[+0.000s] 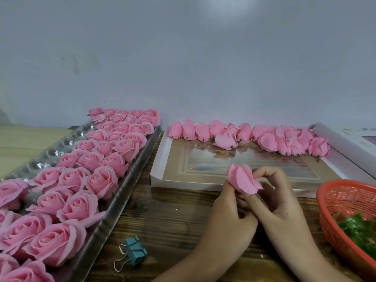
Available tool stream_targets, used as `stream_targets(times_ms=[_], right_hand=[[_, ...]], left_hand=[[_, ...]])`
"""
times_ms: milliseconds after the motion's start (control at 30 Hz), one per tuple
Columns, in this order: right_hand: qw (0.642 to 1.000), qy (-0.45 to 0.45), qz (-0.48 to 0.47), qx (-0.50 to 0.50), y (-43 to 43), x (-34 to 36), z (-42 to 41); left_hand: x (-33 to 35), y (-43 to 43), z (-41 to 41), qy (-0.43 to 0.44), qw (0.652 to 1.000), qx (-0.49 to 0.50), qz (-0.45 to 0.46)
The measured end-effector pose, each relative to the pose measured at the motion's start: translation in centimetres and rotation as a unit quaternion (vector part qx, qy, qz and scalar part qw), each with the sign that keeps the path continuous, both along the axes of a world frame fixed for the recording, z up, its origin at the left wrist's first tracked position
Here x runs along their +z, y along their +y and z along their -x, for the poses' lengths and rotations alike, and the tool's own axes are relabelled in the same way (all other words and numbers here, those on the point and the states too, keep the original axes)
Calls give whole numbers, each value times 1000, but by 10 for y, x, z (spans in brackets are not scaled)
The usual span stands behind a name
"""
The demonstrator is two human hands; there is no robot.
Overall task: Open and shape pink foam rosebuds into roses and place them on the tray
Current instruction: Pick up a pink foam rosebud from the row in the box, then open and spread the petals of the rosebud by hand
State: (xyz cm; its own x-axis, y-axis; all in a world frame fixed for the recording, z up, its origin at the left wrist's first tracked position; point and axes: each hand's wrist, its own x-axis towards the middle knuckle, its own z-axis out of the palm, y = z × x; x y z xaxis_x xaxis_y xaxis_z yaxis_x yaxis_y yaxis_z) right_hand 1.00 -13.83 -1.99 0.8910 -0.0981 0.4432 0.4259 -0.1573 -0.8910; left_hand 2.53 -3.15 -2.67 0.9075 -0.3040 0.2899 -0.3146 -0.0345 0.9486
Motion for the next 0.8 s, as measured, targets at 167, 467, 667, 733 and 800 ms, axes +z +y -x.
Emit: stream_targets(times_ms=[167,467,667,733,800], right_hand=[[1000,8,0,-11,-3,2,-1],[1000,9,9,5,-4,-1,-4],[999,10,29,-25,-6,-3,-4],[998,13,51,-32,-8,-5,-4],[998,18,60,-27,-8,-6,-4]], left_hand=[[-3,0,-2,5,1000,-28,14],[-11,-1,-7,16,1000,12,17],[-9,0,-7,1,999,38,11],[-8,0,-7,0,998,55,15],[-6,1,-7,-3,998,66,22]])
